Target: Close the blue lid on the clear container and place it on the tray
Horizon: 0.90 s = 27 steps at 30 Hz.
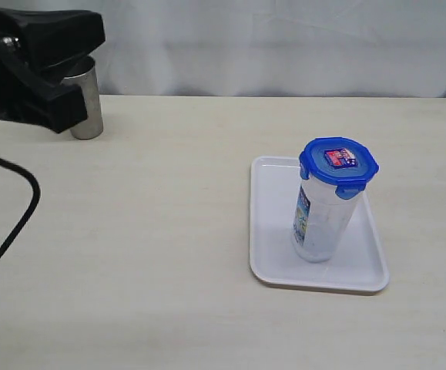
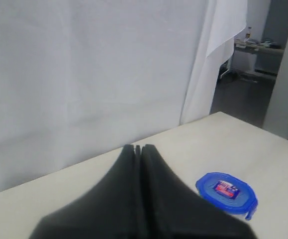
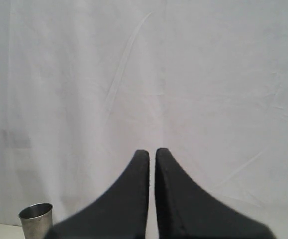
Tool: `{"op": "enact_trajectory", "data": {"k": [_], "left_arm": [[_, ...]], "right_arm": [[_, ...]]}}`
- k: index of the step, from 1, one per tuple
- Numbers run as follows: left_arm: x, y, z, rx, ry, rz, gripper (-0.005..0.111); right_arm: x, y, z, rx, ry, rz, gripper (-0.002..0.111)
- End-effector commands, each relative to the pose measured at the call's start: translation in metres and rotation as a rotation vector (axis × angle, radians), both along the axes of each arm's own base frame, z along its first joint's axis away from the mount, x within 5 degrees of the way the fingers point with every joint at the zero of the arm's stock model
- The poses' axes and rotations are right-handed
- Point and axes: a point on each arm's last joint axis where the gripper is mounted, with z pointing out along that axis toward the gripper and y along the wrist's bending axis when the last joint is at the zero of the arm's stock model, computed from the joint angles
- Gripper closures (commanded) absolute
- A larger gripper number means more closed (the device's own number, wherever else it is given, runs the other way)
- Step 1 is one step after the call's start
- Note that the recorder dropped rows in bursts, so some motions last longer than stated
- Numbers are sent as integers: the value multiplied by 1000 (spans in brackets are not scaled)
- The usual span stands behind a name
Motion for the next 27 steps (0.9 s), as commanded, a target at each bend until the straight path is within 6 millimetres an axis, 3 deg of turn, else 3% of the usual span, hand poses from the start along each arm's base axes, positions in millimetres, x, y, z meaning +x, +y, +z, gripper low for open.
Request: {"op": "enact_trajectory", "data": {"k": [1, 13, 20, 27], "left_arm": [[-10, 14, -10, 27, -24, 64, 107], [-41, 52, -45, 88, -116, 140, 107], [-55, 91, -75, 100, -112, 359, 107], [-81, 116, -105, 119, -191, 538, 107]], "right_arm": [[0, 0, -1, 8, 2, -2, 104], [0, 0, -1, 8, 2, -2, 104], [0, 0, -1, 8, 2, -2, 104], [0, 0, -1, 8, 2, -2, 104]]}}
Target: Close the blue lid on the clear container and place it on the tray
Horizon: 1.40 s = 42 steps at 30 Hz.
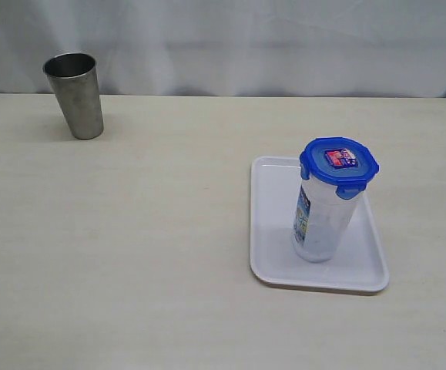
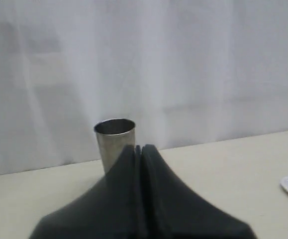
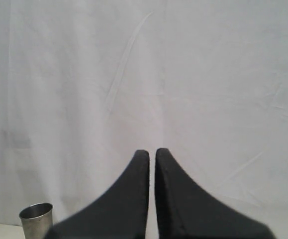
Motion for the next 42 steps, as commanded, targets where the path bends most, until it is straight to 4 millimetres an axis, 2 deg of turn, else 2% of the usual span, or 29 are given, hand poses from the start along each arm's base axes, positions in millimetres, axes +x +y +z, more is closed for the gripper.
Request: {"op": "enact_trajectory", "data": {"k": [1, 6, 12, 16, 19, 32, 42], "left_arm": [[-16, 10, -11, 25, -62, 75, 107], [-33, 18, -17, 23, -67, 174, 107], [-41, 19, -18, 19, -90, 189, 107], [-43, 20, -16, 9, -179, 194, 107], [-43, 20, -21, 15, -126, 191, 107], [-42, 19, -24, -35, -90, 186, 107], [-42, 19, -38, -11, 64, 182, 107]], "right_arm": [[0, 0, -1, 8, 2, -2, 104], [0, 0, -1, 8, 2, -2, 104], [0, 0, -1, 8, 2, -2, 104], [0, 0, -1, 8, 2, -2, 104], [0, 0, -1, 8, 2, -2, 104], [0, 0, -1, 8, 2, -2, 104], [0, 0, -1, 8, 2, -2, 104]]}}
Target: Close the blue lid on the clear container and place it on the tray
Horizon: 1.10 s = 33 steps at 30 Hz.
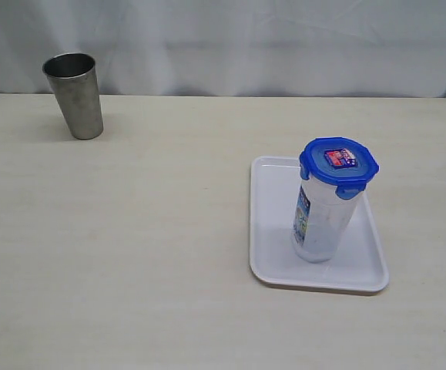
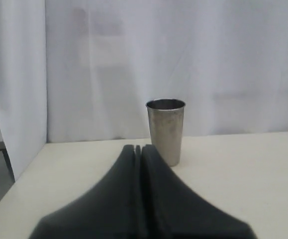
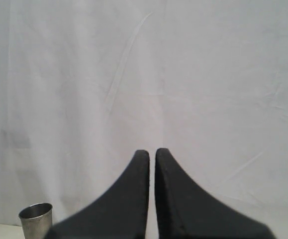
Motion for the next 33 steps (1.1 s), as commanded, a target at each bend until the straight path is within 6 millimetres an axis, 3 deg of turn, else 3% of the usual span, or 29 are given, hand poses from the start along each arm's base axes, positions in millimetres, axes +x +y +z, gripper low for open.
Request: {"op": "enact_trajectory", "data": {"k": [1, 10, 33], "left_arm": [[0, 0, -7, -4, 74, -2, 107], [-2, -1, -22, 1, 237, -7, 107], [-2, -1, -22, 0, 239, -7, 107]], "right_arm": [[0, 0, -1, 8, 2, -2, 104], [0, 0, -1, 8, 2, -2, 104], [0, 0, -1, 8, 2, -2, 104]]}}
